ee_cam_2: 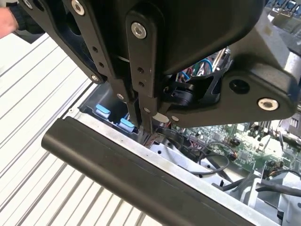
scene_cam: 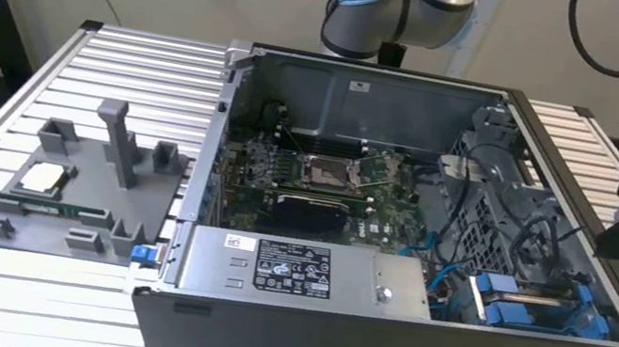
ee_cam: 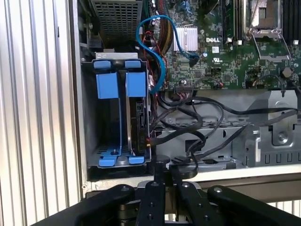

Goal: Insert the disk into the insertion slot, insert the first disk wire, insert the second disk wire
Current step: 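Insert the second disk wire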

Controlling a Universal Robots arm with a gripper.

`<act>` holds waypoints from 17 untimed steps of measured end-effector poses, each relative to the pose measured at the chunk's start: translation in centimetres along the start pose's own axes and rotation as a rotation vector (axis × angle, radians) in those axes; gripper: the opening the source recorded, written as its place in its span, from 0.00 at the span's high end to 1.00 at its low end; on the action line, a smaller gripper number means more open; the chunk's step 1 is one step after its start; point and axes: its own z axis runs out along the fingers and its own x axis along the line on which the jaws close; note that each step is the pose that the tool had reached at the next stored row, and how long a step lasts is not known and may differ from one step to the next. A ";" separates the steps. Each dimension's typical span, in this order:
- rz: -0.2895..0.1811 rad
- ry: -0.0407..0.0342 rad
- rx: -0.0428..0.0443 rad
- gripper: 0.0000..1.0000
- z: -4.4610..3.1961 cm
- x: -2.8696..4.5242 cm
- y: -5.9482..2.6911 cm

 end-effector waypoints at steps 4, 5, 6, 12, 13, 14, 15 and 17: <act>0.000 0.0002 0.0001 0.84 -0.03 0.20 -0.01; 0.000 0.0000 0.0000 0.84 -0.05 0.21 -0.01; 0.000 -0.0001 0.0000 0.84 -0.11 0.23 -0.01; 0.000 -0.0004 0.0000 0.84 -0.68 0.21 0.37; 0.000 -0.0005 0.0000 0.84 -0.75 0.21 0.50; 0.000 -0.0005 0.0000 0.84 -0.80 0.21 0.63; 0.000 -0.0004 -0.0001 0.84 -0.83 0.21 0.77; 0.000 -0.0004 -0.0001 0.84 -0.84 0.23 1.20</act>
